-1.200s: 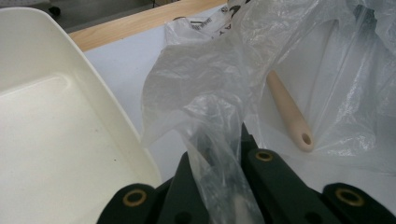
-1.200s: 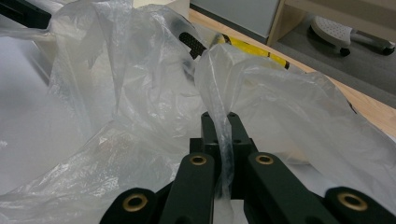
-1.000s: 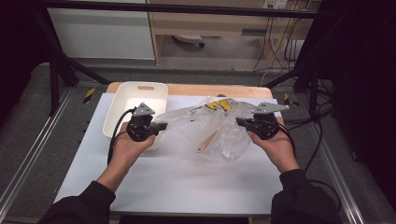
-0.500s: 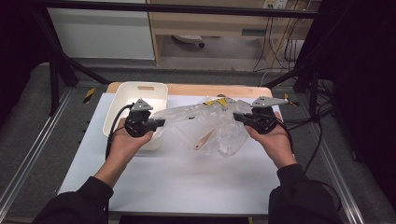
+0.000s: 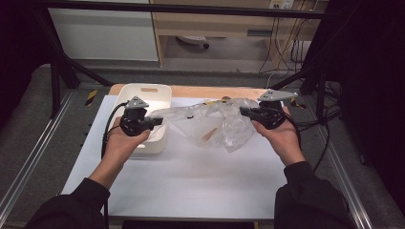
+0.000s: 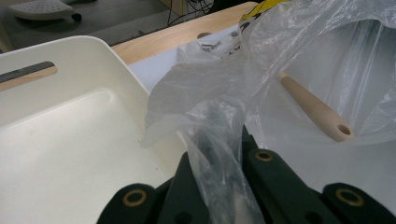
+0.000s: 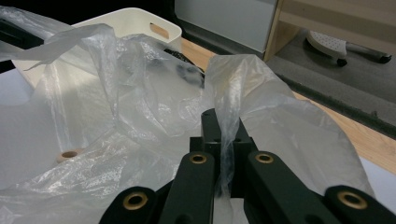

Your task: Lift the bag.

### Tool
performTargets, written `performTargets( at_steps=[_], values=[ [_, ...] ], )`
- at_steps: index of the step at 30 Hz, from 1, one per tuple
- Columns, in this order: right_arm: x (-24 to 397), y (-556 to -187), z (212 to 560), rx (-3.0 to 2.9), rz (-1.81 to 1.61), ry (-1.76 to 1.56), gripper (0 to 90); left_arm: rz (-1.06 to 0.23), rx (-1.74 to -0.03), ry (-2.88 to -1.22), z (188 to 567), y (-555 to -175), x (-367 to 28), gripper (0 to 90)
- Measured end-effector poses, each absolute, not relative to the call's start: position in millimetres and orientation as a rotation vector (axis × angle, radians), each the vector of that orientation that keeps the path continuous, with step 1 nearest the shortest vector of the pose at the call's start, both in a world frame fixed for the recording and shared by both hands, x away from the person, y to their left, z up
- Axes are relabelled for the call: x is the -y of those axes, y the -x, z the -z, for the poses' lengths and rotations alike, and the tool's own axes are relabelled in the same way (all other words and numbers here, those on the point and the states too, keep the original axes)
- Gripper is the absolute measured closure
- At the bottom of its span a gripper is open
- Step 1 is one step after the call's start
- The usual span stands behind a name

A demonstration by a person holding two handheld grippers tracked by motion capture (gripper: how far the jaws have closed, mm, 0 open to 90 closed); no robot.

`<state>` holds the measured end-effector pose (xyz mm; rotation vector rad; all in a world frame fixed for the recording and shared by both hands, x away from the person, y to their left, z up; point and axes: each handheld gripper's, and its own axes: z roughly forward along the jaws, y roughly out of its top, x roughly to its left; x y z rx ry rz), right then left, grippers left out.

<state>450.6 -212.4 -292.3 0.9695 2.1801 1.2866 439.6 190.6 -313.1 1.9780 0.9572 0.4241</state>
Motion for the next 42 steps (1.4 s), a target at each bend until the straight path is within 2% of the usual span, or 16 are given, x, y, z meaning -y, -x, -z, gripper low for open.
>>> performTargets(
  at_steps=[42],
  values=[
    [226,-462,249,-2.111,-1.281,-0.989,90.0,-0.503,-0.962,-1.906,254,-452,-203,90.0]
  ],
)
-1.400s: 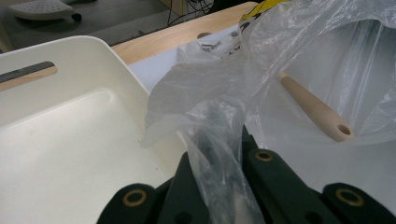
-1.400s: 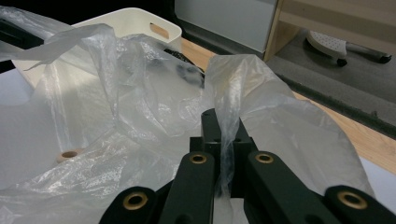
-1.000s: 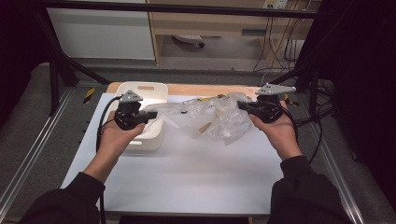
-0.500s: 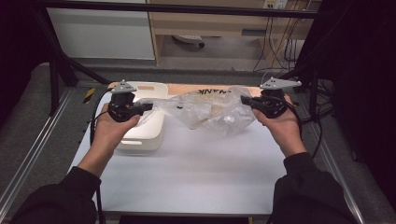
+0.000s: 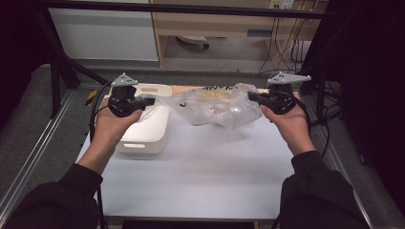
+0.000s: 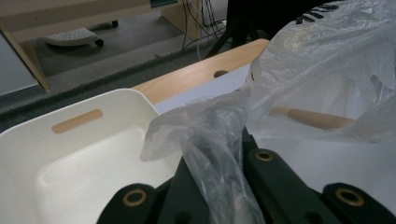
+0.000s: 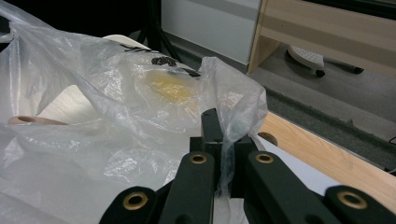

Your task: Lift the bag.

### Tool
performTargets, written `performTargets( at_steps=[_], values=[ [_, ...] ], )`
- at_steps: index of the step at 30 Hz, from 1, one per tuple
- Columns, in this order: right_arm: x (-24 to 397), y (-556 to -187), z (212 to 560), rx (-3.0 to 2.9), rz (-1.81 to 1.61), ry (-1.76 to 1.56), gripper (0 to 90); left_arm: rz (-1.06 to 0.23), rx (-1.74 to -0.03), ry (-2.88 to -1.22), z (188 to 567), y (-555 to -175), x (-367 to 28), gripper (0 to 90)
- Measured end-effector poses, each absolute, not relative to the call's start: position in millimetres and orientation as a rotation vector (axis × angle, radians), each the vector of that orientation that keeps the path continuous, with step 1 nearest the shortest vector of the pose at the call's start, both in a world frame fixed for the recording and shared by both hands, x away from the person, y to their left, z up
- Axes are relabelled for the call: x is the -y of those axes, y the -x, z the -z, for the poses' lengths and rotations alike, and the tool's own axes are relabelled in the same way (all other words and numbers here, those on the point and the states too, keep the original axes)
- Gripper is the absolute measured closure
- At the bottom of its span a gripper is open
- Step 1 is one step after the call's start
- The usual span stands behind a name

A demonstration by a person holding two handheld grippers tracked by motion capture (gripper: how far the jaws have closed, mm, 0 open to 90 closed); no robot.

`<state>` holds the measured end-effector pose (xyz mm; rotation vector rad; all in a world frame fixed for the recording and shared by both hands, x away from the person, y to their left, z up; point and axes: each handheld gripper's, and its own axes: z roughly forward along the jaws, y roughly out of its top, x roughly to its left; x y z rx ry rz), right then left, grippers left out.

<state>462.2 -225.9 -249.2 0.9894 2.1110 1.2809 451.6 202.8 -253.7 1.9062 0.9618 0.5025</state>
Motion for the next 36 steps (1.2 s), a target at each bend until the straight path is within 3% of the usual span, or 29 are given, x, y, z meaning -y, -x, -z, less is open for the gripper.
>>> performTargets(
  at_steps=[36],
  values=[
    [235,-476,225,-2.050,-1.295,-1.006,90.0,-0.522,-0.982,-1.852,236,-462,-206,90.0]
  ],
)
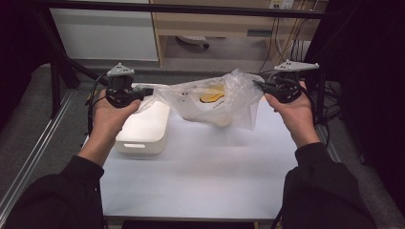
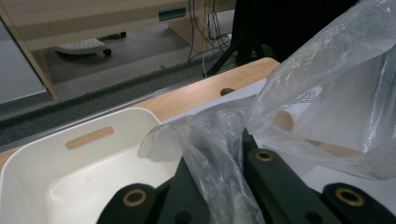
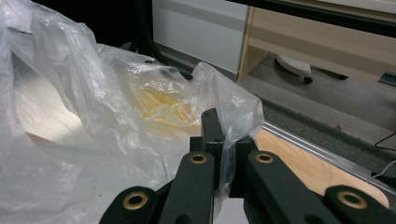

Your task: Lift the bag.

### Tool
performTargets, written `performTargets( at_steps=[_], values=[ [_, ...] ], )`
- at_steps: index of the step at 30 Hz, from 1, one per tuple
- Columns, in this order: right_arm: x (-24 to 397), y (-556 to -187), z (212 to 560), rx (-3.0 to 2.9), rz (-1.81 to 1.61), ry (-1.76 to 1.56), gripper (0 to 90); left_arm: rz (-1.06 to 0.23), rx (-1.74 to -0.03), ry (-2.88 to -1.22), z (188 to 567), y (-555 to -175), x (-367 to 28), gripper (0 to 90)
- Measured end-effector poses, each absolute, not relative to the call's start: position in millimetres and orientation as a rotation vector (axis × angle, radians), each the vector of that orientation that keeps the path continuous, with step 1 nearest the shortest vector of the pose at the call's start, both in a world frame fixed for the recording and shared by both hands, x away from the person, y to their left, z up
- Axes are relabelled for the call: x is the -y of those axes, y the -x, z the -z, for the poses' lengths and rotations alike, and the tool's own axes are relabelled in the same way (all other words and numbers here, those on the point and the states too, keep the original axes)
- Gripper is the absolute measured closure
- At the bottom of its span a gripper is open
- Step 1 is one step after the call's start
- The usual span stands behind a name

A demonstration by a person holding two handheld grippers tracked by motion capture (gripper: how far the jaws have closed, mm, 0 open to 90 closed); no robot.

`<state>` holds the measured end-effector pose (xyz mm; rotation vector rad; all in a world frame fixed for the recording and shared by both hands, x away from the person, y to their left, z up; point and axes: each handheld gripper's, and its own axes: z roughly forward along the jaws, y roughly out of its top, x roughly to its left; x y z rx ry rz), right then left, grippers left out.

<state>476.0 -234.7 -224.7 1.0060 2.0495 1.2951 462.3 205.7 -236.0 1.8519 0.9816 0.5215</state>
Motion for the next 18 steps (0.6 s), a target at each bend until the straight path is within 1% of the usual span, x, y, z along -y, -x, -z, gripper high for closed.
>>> performTargets(
  at_steps=[9,18],
  values=[
    [236,-479,221,-2.044,-1.290,-1.017,90.0,-0.518,-0.988,-1.845,238,-466,-205,90.0],
    [238,-481,214,-2.041,-1.278,-1.011,90.0,-0.484,-1.046,-1.812,244,-485,-205,90.0]
  ],
)
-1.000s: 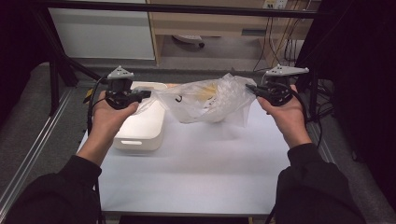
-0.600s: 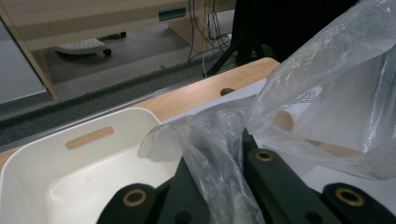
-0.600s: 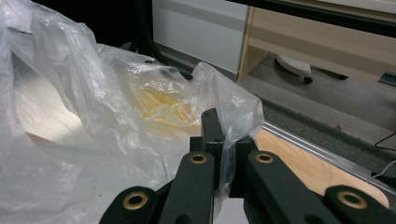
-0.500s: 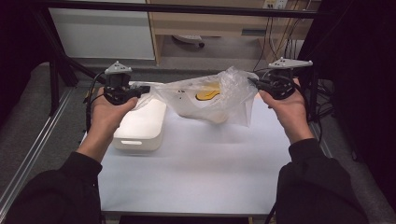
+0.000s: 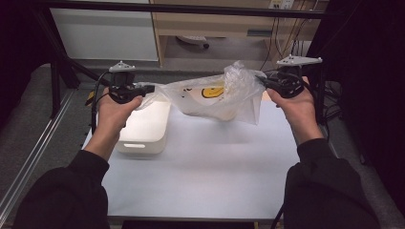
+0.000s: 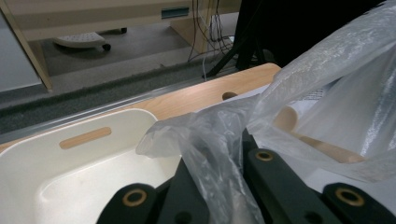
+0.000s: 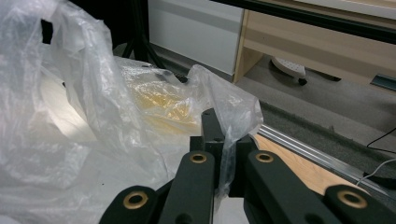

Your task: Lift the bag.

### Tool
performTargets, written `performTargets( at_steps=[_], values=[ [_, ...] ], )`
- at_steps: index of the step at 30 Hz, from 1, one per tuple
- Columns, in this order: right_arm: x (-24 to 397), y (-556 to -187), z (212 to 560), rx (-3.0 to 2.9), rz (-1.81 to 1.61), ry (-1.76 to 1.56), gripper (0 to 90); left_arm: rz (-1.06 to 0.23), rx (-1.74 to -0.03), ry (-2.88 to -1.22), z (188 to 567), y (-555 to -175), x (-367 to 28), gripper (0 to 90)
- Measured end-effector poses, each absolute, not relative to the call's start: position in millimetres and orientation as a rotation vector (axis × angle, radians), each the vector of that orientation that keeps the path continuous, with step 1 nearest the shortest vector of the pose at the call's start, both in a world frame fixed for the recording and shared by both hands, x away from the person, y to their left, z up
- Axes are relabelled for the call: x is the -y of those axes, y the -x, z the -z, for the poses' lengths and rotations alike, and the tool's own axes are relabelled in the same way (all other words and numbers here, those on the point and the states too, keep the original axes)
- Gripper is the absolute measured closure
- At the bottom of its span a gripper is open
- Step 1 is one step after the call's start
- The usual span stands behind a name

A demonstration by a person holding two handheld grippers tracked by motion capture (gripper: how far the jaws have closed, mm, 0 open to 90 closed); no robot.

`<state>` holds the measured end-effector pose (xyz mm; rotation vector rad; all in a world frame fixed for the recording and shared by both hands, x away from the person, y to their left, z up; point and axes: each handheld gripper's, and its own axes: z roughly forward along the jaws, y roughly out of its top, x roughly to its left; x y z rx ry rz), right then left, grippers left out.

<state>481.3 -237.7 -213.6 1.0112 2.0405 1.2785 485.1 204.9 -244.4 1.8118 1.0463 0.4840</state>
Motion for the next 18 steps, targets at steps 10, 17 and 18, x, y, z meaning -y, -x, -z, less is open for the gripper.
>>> performTargets(
  at_steps=[10,17,18],
  values=[
    [237,-490,197,-2.022,-1.274,-1.009,90.0,-0.496,-1.086,-1.805,250,-507,-195,90.0],
    [238,-498,207,-2.023,-1.263,-1.035,90.0,-0.513,-1.112,-1.781,254,-514,-195,90.0],
    [238,-498,208,-2.017,-1.263,-1.038,90.0,-0.531,-1.105,-1.765,253,-514,-194,90.0]
  ],
)
